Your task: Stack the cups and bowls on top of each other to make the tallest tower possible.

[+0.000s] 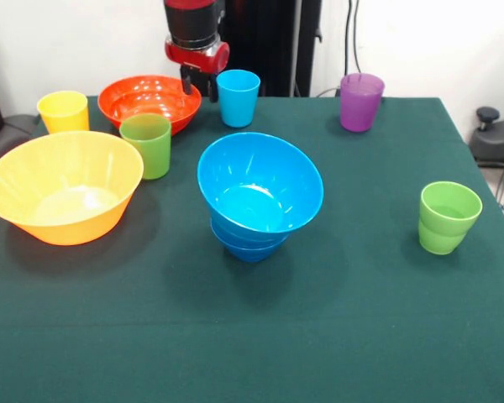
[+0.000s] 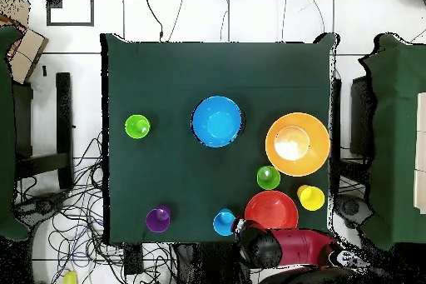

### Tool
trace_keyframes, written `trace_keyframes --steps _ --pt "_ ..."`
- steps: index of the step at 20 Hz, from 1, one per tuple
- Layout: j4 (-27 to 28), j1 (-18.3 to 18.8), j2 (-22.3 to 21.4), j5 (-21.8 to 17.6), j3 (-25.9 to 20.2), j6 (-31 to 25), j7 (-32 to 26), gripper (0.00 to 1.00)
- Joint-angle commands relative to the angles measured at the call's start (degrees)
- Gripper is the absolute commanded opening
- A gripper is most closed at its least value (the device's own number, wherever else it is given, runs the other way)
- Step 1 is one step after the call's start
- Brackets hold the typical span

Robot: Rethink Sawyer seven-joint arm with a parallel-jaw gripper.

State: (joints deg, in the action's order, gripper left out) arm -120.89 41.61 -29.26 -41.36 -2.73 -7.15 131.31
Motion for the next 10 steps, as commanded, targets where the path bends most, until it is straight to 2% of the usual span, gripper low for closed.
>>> trace_keyframes --steps 1,10 --pt "6.58 -0.59 2.13 -3.1 -2.92 2.95 -0.36 1.0" --pt "8.87 0.8 3.9 -4.0 -3.52 2.38 -1.78 1.0"
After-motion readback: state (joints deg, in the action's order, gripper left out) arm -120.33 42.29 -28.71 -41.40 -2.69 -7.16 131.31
